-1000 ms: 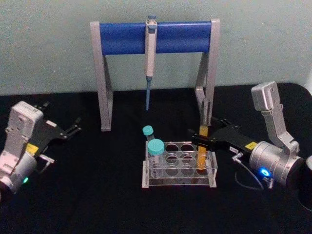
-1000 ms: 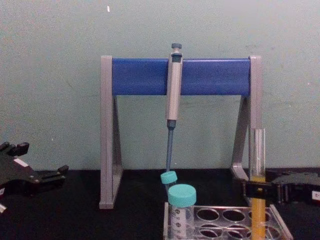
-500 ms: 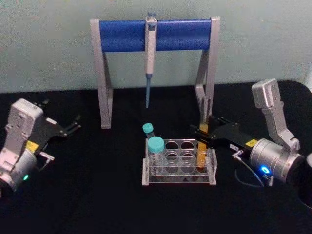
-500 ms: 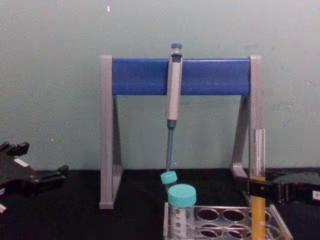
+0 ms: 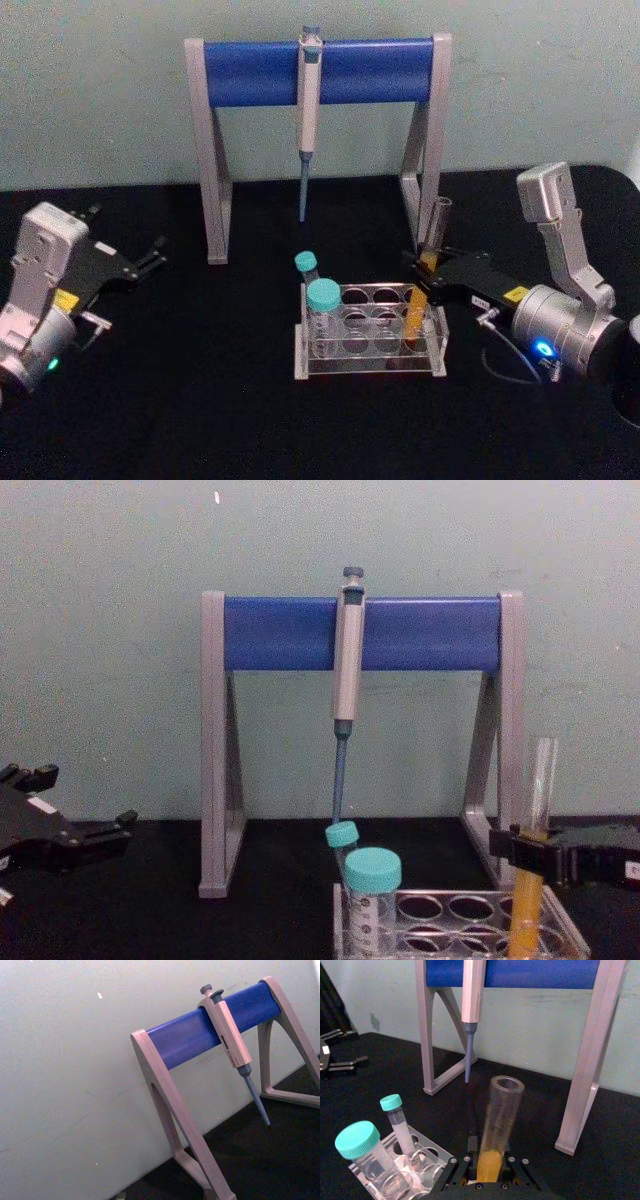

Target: Pick up the test tube from the test tube rack, shake it, then place it back into the test tube rack.

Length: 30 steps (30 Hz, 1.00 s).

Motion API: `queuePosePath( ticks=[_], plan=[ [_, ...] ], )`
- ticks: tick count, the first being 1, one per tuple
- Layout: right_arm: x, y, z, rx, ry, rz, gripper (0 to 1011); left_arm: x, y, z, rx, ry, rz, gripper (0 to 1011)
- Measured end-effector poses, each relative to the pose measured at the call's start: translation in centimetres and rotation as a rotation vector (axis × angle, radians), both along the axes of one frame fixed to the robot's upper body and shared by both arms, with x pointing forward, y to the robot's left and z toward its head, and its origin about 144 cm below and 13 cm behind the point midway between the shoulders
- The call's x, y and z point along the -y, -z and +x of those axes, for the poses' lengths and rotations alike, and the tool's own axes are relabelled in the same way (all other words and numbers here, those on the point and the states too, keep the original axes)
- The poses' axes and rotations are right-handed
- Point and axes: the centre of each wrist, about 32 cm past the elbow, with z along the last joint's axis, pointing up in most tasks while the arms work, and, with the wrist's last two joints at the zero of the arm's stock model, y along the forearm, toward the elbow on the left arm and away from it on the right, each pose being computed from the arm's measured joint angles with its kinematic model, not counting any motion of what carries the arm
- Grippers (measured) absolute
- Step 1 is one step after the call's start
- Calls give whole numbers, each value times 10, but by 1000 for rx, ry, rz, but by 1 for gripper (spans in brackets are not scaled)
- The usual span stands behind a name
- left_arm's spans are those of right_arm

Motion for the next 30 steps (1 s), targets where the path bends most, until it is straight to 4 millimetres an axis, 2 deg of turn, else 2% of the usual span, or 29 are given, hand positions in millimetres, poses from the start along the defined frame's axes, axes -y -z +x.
queuePosePath(
  ticks=[2, 17, 30],
  plan=[
    [0, 0, 0, 0, 0, 1, 237, 0, 0, 0, 0, 0, 0, 1001],
    [0, 0, 0, 1, 0, 0, 237, 0, 0, 0, 0, 0, 0, 1001],
    [-4, 4, -10, 87, -28, -41, 235, 0, 0, 0, 0, 0, 0, 1001]
  ],
)
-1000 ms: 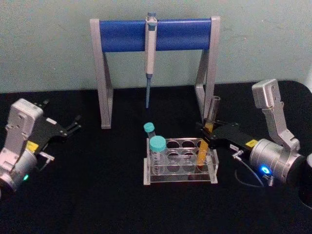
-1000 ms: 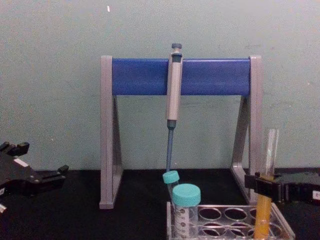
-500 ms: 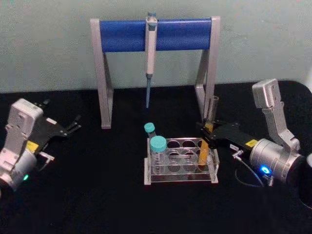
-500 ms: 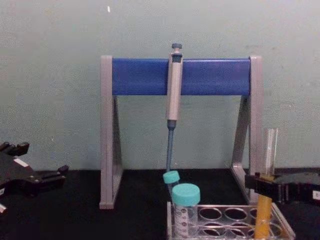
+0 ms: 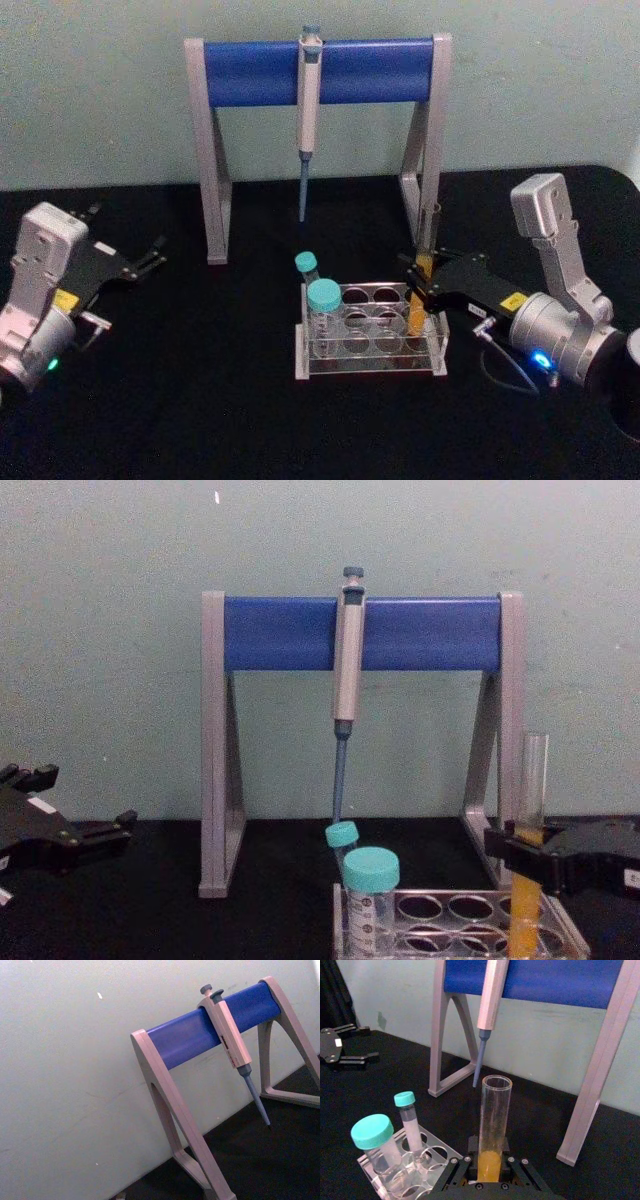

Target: Pick up the test tube from the test tube rack, shake it, then place it back into the test tube rack.

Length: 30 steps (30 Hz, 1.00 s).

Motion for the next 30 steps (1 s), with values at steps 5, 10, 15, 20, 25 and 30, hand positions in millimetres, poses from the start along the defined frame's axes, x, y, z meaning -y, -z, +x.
queuePosePath(
  ticks=[5, 10, 15, 20, 25, 30],
  plan=[
    [-1, 3, -5, 25, -9, -2, 235, 0, 0, 0, 0, 0, 0, 1002],
    [-1, 3, -7, 44, -12, -11, 235, 0, 0, 0, 0, 0, 0, 1001],
    [-1, 0, -9, 62, -10, -12, 235, 0, 0, 0, 0, 0, 0, 1001],
    [0, -7, -10, 85, -9, -8, 235, 0, 0, 0, 0, 0, 0, 1001],
    [2, -16, -13, 114, -15, 5, 235, 0, 0, 0, 0, 0, 0, 1001],
    [3, -28, -16, 144, -30, 22, 235, 0, 0, 0, 0, 0, 0, 1002]
  ],
)
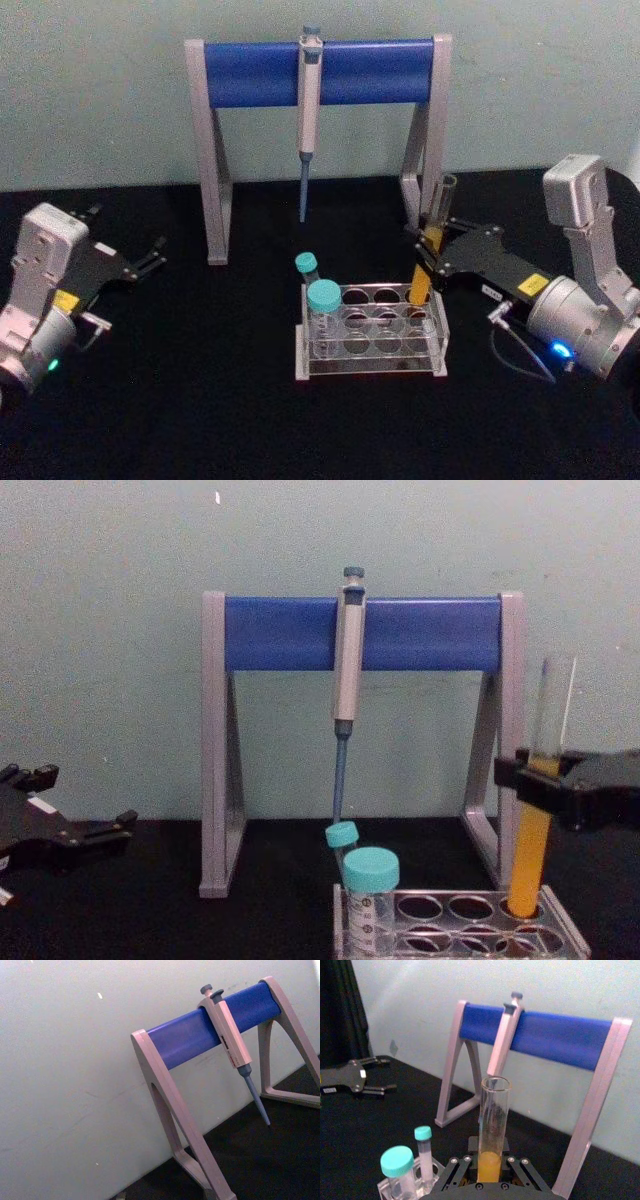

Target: Pick up the test tube from the test tube rack, shake it, then place it back into the test tube rack.

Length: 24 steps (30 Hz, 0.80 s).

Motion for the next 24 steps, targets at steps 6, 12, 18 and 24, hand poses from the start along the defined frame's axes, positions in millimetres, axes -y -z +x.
queuePosePath(
  ticks=[6, 12, 18, 24],
  plan=[
    [-1, -11, 1, 35, -19, 1, 235, 0, 0, 0, 0, 0, 0, 1002],
    [-6, -15, 10, 44, -35, 4, 235, 0, 0, 0, 0, 0, 0, 1001],
    [-13, -15, 23, 30, -44, 6, 235, 0, 0, 0, 0, 0, 0, 1001],
    [-20, -14, 35, 20, -55, 14, 235, 0, 0, 0, 0, 0, 0, 1001]
  ],
)
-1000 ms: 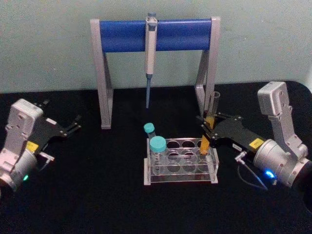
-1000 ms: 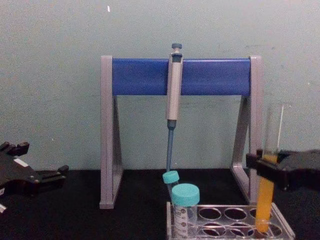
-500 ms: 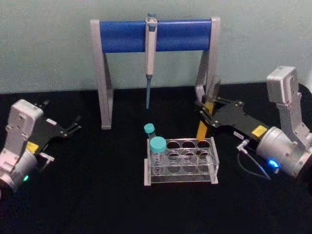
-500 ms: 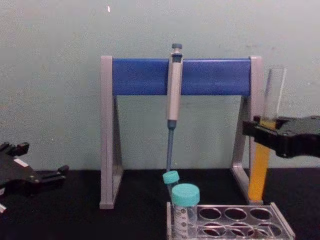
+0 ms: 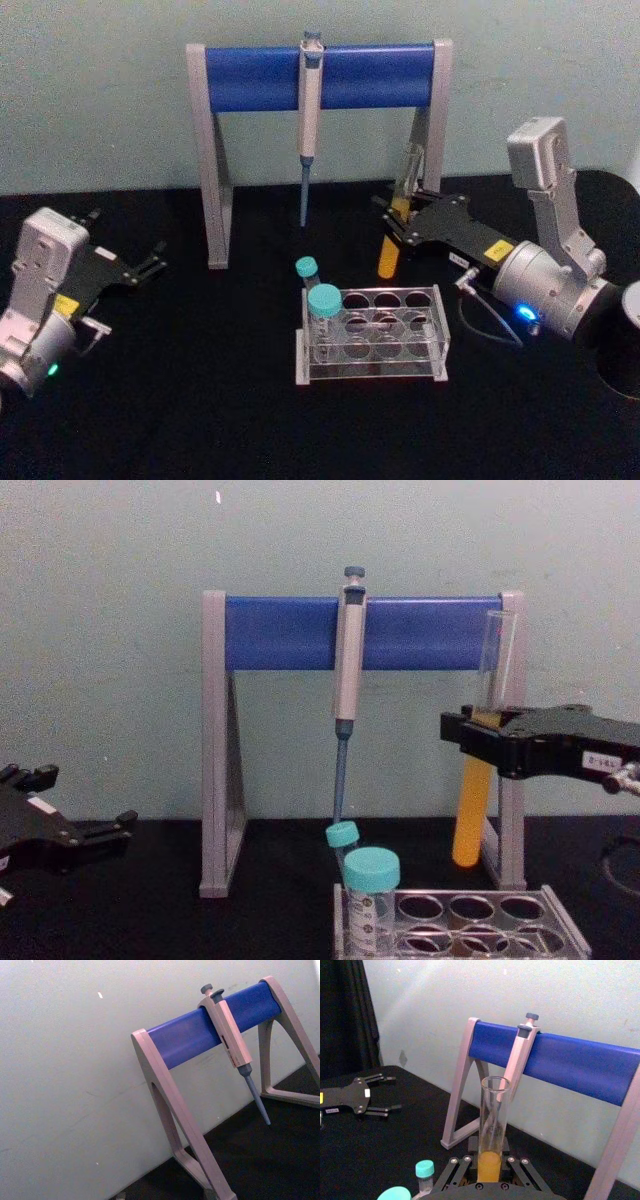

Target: Pick up the test tube from the test tube rack, shake it, then place it back into the test tube rack.

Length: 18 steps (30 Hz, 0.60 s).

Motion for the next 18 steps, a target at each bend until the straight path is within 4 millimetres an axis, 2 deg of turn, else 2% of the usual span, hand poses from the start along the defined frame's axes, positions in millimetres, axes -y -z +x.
queuePosePath(
  ticks=[9, 18],
  plan=[
    [-3, -1, 5, 4, -4, 6, 235, 0, 0, 0, 0, 0, 0, 1001],
    [13, -2, -3, 6, 63, -5, 235, 0, 0, 0, 0, 0, 0, 1001]
  ],
)
